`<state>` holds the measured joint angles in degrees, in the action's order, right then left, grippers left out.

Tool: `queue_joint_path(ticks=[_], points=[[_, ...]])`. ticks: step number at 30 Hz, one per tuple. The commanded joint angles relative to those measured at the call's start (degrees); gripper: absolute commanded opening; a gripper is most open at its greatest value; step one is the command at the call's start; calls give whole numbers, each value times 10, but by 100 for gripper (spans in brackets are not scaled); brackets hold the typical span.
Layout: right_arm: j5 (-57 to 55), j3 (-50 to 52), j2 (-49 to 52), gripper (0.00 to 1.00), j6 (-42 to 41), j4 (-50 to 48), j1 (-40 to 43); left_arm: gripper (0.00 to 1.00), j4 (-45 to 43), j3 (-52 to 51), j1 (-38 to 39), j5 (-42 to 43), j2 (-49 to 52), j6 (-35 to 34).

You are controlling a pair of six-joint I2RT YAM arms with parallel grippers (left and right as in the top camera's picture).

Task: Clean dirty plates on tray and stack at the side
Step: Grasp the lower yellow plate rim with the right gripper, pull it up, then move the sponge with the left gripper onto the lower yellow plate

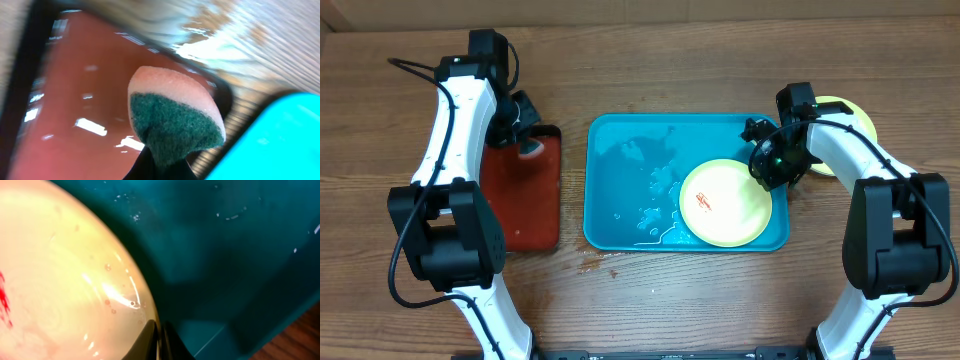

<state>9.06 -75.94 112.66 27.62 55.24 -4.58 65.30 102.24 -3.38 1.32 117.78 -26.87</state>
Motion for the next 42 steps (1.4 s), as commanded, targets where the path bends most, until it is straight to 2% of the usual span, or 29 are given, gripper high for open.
queue_joint_path(ticks=[1,5,12,13,14,18,25,29,32,42], points=[[33,2,-14,4,-54,-12,1,4,-9,-2,12,118,-3,76],[92,2,-14,4,-111,-32,-3,4,-13,-2,39,164,-3,90],[97,2,-14,4,-259,-71,-27,4,-17,-2,117,163,-3,89],[97,2,-14,12,-275,-74,-30,4,-20,-2,129,163,-3,88],[97,2,-14,24,-279,-74,-34,4,-24,-2,144,163,-3,86],[92,2,-14,26,-279,-58,-44,4,-41,-2,195,161,0,72],[69,17,-14,26,-279,-40,-45,4,-74,-2,258,161,1,54],[69,26,-14,10,-279,-57,-45,4,-89,-5,278,156,1,34],[69,26,-14,4,-284,-63,-45,4,-104,-14,289,156,1,23],[69,26,-14,4,-367,-94,-45,4,-220,-115,329,157,1,-70]])
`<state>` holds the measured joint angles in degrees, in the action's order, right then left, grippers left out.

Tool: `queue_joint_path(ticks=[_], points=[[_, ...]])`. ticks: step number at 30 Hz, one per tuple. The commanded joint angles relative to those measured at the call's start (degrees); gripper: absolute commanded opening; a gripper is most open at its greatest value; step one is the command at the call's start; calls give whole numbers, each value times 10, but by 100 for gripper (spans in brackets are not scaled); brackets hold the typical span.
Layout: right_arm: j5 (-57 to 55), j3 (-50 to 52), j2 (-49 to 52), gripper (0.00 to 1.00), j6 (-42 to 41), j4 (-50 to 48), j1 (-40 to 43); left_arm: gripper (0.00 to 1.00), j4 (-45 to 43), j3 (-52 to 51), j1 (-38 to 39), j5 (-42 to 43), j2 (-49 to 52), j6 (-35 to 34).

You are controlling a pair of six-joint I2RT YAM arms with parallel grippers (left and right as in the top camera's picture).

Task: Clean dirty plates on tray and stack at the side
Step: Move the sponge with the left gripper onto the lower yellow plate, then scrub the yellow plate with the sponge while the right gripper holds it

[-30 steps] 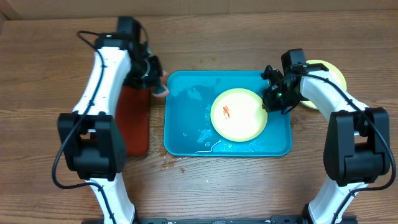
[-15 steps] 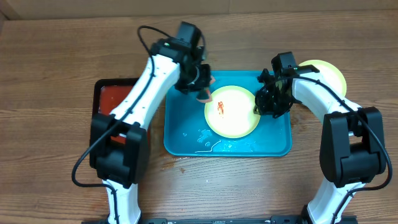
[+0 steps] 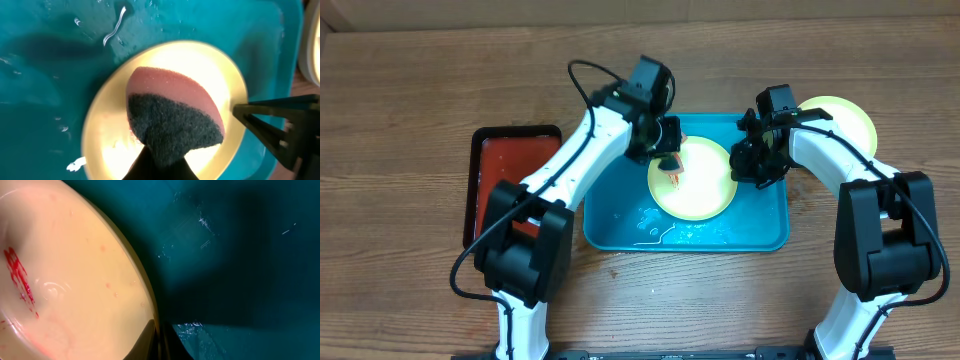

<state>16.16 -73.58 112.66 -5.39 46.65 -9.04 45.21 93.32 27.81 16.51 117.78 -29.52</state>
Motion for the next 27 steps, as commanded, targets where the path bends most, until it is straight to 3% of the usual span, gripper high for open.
queue_joint_path(ticks=[1,14,27], points=[[-2,3,-14,4,-49,-11,-1,4,-30,-35,23,5,1,-44],[5,6,-14,4,-99,-25,-3,4,-116,-61,62,-123,3,-99],[5,6,-14,4,-99,-29,-3,4,-144,-61,59,-138,63,-97]])
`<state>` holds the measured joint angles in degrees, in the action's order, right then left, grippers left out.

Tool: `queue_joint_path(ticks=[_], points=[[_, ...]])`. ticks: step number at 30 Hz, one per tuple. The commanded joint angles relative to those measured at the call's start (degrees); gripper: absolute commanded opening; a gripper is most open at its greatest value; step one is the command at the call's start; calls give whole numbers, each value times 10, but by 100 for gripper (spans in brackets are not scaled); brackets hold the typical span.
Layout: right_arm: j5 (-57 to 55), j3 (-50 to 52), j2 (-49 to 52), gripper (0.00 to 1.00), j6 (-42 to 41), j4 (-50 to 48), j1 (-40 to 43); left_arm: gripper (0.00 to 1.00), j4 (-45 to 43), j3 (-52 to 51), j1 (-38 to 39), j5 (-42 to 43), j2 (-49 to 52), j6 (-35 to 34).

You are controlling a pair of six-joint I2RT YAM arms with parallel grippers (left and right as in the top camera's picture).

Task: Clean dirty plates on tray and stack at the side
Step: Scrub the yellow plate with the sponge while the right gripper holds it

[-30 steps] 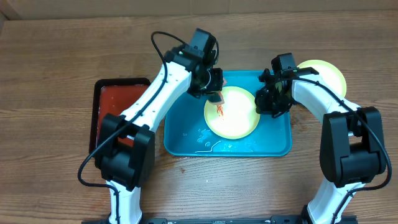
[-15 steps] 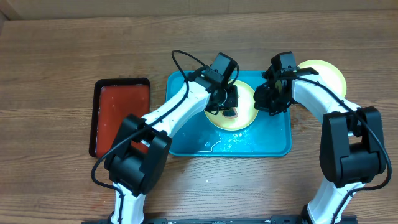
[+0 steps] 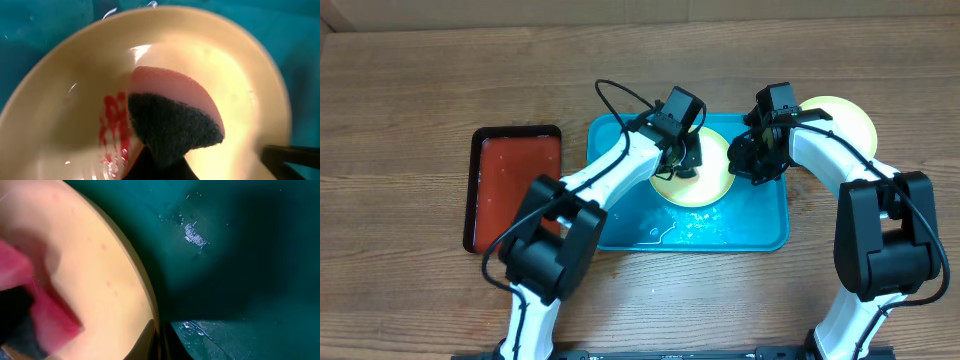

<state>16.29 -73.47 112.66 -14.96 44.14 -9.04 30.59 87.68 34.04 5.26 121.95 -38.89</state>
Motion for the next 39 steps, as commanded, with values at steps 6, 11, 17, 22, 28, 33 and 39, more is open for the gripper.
queue_joint_path(ticks=[6,11,17,22,28,33,39], points=[[3,5,-14,4,-3,-4,-3,4,29,-4,-25,-108,23,42],[3,5,-14,4,-3,-4,-3,4,59,3,-47,-143,17,72],[3,5,-14,4,-3,-5,-3,4,96,60,-61,-54,11,72],[3,5,-14,4,-3,-9,-3,4,45,63,-49,110,18,50],[3,5,-14,4,-3,-10,-3,4,3,62,-13,106,56,42],[5,5,-14,4,-3,-9,-3,4,-8,62,-8,72,85,42],[5,5,-14,4,-3,-8,-3,4,22,63,-30,-39,89,42]])
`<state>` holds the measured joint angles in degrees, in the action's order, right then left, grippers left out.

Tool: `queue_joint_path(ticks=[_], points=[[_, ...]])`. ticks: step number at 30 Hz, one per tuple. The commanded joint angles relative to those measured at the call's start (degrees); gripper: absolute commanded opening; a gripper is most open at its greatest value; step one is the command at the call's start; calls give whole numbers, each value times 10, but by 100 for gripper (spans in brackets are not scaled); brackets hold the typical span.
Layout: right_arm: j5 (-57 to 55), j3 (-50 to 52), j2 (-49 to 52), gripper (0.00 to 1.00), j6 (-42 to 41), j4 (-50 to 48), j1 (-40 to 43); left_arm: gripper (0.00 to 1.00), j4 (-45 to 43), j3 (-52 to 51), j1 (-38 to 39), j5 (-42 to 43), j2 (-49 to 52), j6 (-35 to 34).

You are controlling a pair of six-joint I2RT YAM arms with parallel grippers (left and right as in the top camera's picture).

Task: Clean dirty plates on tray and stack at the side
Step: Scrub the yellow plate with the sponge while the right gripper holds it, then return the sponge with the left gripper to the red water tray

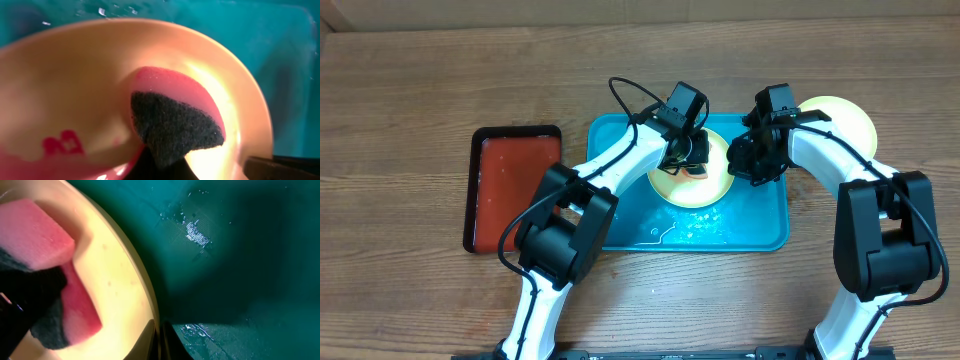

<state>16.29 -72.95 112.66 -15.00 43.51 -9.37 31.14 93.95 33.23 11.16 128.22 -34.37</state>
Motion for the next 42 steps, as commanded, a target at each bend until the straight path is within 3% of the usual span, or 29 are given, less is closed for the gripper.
queue_joint_path(ticks=[1,11,19,22,27,32,42], points=[[5,-1,-14,4,-3,-2,0,4,25,0,-28,-119,26,-3],[5,-1,-14,4,-3,-2,0,4,65,19,-68,-187,23,27],[5,-1,-14,4,-2,-2,0,4,177,155,-68,-194,18,26],[5,-1,-14,4,-2,-2,0,4,185,175,-68,-156,18,27],[5,-1,-14,4,-3,-9,0,4,180,156,-64,-23,19,32],[5,-1,-14,4,-2,-17,0,4,197,149,-66,-30,16,71],[5,-1,-14,4,2,-27,0,4,369,177,-241,-97,-123,70]])
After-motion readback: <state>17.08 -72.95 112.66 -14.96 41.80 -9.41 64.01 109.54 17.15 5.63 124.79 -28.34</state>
